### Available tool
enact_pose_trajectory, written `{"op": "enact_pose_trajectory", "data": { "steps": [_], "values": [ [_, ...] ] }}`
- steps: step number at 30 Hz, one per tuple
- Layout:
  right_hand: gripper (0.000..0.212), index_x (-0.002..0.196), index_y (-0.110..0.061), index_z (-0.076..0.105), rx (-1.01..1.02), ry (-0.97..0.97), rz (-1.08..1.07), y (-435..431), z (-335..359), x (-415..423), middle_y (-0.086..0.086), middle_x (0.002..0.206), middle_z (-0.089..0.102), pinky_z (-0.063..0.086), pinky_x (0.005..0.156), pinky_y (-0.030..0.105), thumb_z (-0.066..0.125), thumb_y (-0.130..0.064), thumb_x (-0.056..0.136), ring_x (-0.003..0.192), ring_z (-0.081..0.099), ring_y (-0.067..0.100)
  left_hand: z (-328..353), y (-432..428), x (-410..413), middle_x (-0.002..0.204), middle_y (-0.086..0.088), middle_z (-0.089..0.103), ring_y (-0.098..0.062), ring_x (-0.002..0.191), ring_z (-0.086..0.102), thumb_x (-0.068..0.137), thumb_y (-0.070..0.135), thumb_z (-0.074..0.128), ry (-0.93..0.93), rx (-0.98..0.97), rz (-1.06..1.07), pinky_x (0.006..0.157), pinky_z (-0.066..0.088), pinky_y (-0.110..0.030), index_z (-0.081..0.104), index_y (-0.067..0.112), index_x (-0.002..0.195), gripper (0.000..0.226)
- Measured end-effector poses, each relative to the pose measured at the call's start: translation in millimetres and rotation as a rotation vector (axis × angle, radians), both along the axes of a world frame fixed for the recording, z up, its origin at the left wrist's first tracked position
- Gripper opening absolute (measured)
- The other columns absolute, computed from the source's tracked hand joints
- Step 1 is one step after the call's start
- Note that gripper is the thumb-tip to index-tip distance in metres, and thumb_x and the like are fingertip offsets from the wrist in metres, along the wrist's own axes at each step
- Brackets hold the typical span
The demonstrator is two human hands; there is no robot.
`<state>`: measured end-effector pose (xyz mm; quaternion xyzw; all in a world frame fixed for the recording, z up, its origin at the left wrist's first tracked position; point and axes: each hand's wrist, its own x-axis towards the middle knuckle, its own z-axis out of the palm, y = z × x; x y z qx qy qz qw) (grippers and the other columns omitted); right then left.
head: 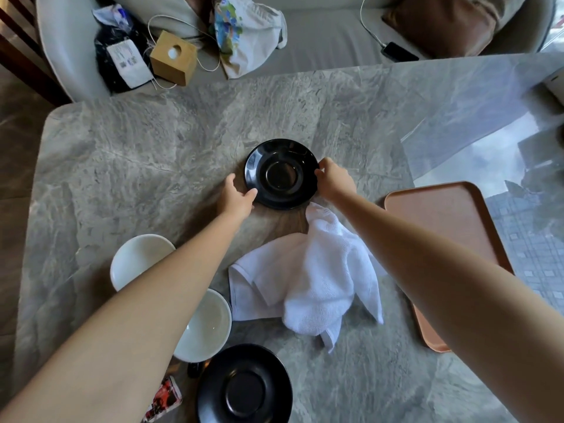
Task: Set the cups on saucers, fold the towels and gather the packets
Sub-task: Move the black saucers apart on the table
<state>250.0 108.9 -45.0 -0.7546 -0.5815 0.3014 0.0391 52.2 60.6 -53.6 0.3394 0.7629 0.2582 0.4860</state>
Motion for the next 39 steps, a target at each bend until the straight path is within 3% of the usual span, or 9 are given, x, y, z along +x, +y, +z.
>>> {"op": "enact_pose_trajectory", "data": {
  "steps": [4, 9, 11, 14, 17, 21, 24, 32, 39],
  "values": [
    [0.028, 0.119, -0.008, 0.047, -0.041, 0.134, -0.079, -4, 7, 6, 0.020, 0.119, 0.059, 0.042, 0.078, 0.035, 0.038, -0.019, 0.095, 0.105, 0.057, 0.035, 9, -7, 1, 0.136, -0.014, 0.052, -0.029, 0.123, 0.052, 0.088, 0.032, 0.058, -0.056, -0.092, -0.006, 0.107, 0.039, -0.045, 0.006, 0.013, 0.147, 0.082],
    [0.044, 0.132, -0.008, 0.038, 0.218, 0.244, -0.057, -38, 27, 2, 0.015, 0.136, 0.044, 0.044, 0.089, 0.040, 0.049, -0.019, 0.091, 0.113, 0.054, 0.029, 41, -29, 14, 0.158, -0.006, 0.017, -0.023, 0.143, 0.024, 0.091, 0.038, 0.050, -0.090, -0.020, -0.013, 0.117, 0.023, -0.043, -0.015, 0.013, 0.147, 0.089],
    [0.042, 0.131, -0.010, 0.040, 0.341, 0.291, 0.024, -62, 39, -3, 0.012, 0.135, 0.043, 0.048, 0.087, 0.042, 0.050, -0.017, 0.090, 0.110, 0.056, 0.027, 60, -47, 21, 0.159, -0.005, 0.013, -0.021, 0.144, 0.021, 0.092, 0.035, 0.051, -0.087, 0.083, -0.027, 0.118, 0.022, -0.041, -0.007, 0.014, 0.149, 0.084],
    [0.039, 0.127, -0.012, 0.046, 0.437, 0.333, 0.220, -105, 57, -9, 0.009, 0.126, 0.048, 0.051, 0.082, 0.046, 0.051, -0.012, 0.088, 0.101, 0.059, 0.025, 86, -86, 28, 0.150, -0.007, 0.033, -0.018, 0.134, 0.038, 0.092, 0.026, 0.053, -0.098, 0.234, -0.060, 0.112, 0.032, -0.033, 0.019, 0.011, 0.147, 0.066],
    [0.032, 0.116, -0.012, 0.056, 0.452, 0.336, 0.415, -149, 71, -12, 0.007, 0.112, 0.056, 0.053, 0.075, 0.044, 0.048, -0.006, 0.086, 0.087, 0.058, 0.020, 101, -137, 27, 0.126, -0.006, 0.058, -0.011, 0.105, 0.056, 0.092, 0.018, 0.053, -0.065, 0.358, -0.114, 0.086, 0.044, -0.010, 0.048, 0.013, 0.130, 0.039],
    [0.027, 0.108, -0.019, 0.061, 0.261, 0.254, 0.578, -207, 74, -11, -0.002, 0.087, 0.062, 0.050, 0.066, 0.039, 0.046, -0.010, 0.088, 0.078, 0.061, 0.021, 103, -213, 23, 0.090, 0.002, 0.069, -0.020, 0.087, 0.066, 0.089, 0.015, 0.054, -0.051, 0.464, -0.178, 0.081, 0.052, -0.031, 0.061, 0.027, 0.096, 0.015],
    [0.028, 0.111, -0.029, 0.057, 0.115, 0.190, 0.660, -250, 64, -6, -0.003, 0.088, 0.069, 0.041, 0.056, 0.026, 0.043, -0.017, 0.089, 0.078, 0.064, 0.019, 89, -265, 14, 0.081, 0.012, 0.068, -0.007, 0.078, 0.065, 0.087, 0.015, 0.055, 0.019, 0.443, -0.254, 0.077, 0.053, -0.028, 0.060, 0.036, 0.085, 0.022],
    [0.044, 0.124, -0.023, 0.041, -0.182, 0.173, 0.627, -320, 30, -13, -0.002, 0.098, 0.071, 0.050, 0.080, 0.035, 0.055, -0.046, 0.089, 0.089, 0.063, 0.020, 45, -348, -21, 0.112, 0.003, 0.057, -0.020, 0.102, 0.058, 0.080, 0.013, 0.063, 0.516, 0.384, -0.354, 0.086, 0.046, -0.034, 0.060, 0.019, 0.105, 0.026],
    [0.055, 0.128, -0.030, 0.027, -0.182, 0.114, 0.603, -339, 23, -22, 0.005, 0.090, 0.066, 0.055, 0.070, 0.046, 0.059, -0.028, 0.084, 0.080, 0.064, 0.027, 38, -370, -25, 0.121, -0.007, 0.055, -0.028, 0.115, 0.053, 0.074, 0.008, 0.068, 0.675, 0.307, -0.395, 0.092, 0.045, -0.041, 0.057, 0.010, 0.119, 0.047]
  ]
}}
